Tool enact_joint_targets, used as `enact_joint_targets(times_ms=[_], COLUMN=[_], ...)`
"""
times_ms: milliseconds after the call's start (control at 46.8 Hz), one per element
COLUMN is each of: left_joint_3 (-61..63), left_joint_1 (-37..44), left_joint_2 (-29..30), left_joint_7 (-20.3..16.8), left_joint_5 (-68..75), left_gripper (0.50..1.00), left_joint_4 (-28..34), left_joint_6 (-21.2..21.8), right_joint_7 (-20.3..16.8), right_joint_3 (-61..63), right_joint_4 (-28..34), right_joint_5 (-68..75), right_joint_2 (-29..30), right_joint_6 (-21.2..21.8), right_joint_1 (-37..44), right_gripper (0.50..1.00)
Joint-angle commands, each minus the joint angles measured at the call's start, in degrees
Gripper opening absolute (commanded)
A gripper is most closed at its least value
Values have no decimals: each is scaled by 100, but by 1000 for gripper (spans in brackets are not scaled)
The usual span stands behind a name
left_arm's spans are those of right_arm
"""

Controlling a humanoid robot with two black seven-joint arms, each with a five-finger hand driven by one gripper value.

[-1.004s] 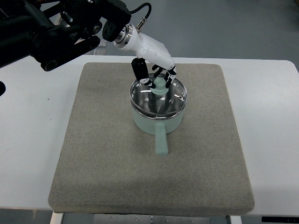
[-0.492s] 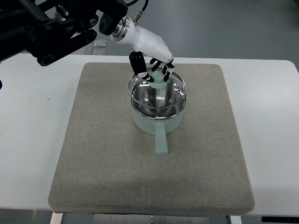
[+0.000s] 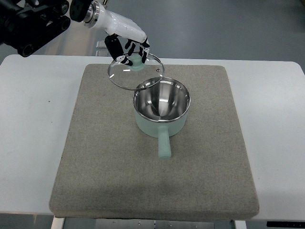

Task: Place lid left of pot with left hand
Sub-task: 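Carry the lid beside the pot, nearer the left arm, and lower it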

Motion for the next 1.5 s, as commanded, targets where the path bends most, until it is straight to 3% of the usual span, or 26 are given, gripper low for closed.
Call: enact_joint_targets(times_ms=[0, 470, 962, 1475], left_joint_3=[1, 27, 106, 230], left_joint_1=[1, 185, 880, 889], left_joint_2=[153, 1059, 1085, 1085], left_joint_7=[0, 0, 0, 0], left_joint_5=[-20, -187, -73, 314], left_gripper=[500, 500, 500, 500], left_joint_4=[44, 80, -43, -843], left_joint_6=[8, 87, 175, 175], right_joint_7=[0, 0, 0, 0], right_joint_3=[0, 0, 0, 0], right_joint_4=[0, 0, 0, 0], right_joint_5=[0, 0, 0, 0], right_joint_2=[0, 0, 0, 0], right_joint_6=[0, 9, 0, 0], right_joint_1=[3, 3, 3, 3], right_gripper=[921, 921, 921, 921])
